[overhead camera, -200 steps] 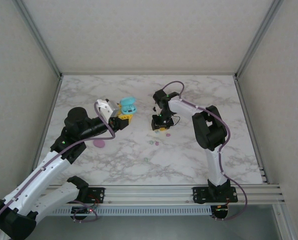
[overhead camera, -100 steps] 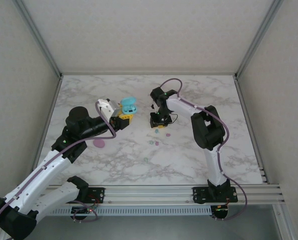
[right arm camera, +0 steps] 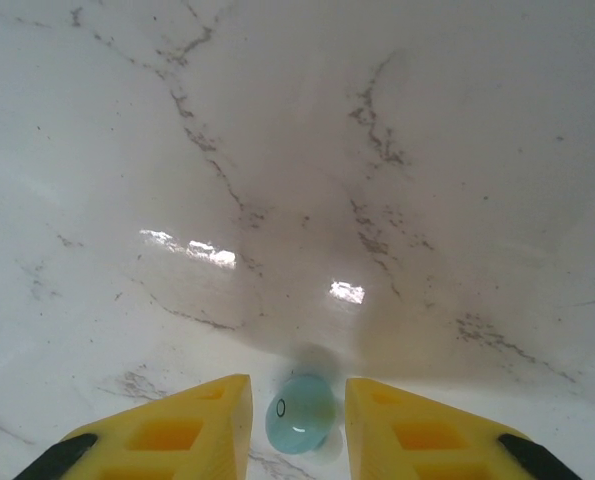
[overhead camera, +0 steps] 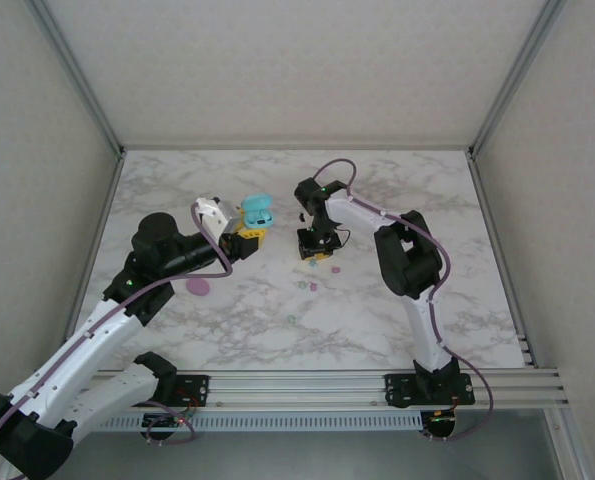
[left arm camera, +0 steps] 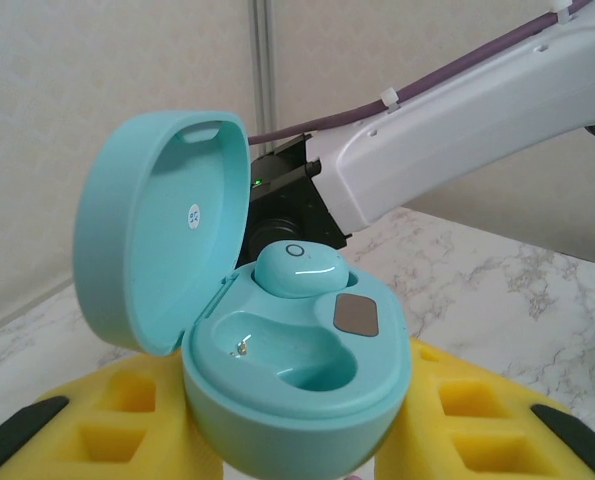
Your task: Insert wireless bluetooth earbuds into charging case
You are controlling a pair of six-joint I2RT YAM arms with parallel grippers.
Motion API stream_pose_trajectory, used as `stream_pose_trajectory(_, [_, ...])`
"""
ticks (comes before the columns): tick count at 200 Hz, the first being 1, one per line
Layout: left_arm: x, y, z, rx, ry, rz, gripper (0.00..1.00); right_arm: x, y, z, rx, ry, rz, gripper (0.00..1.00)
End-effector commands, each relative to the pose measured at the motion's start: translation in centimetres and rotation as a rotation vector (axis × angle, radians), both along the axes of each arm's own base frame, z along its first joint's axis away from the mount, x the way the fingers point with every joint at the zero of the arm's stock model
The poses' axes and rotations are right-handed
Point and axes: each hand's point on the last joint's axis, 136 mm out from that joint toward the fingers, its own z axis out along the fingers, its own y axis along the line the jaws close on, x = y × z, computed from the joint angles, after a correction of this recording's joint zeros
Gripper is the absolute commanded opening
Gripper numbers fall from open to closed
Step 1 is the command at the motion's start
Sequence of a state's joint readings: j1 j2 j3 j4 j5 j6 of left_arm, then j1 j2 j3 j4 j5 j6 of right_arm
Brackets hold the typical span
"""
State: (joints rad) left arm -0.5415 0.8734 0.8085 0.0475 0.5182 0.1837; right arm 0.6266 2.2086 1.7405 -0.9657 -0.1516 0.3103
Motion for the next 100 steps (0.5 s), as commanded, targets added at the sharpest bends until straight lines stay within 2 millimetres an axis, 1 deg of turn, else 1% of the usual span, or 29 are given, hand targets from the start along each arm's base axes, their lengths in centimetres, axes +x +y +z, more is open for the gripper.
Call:
stream_pose_trajectory(1, [-0.48,-0.23,1.35,-0.018,-0.041,-0.024,0.29,-0.47,-0.17,-0.90,-0.051,0.021,0.014,0.30])
stream_pose_trajectory(55, [-0.51,-0.24,1.35,-0.018,-0.039,-0.025,0.28,-0.63,-0.42,-1.51,-0.086,0.025,0.029,0.28])
stream_pose_trajectory(100, [-0.53,-0.22,1.52,-0.020,-0.040,-0.024,0.29,-0.97,-0.70,-1.38,-0.124,0.020,0.041,0.29])
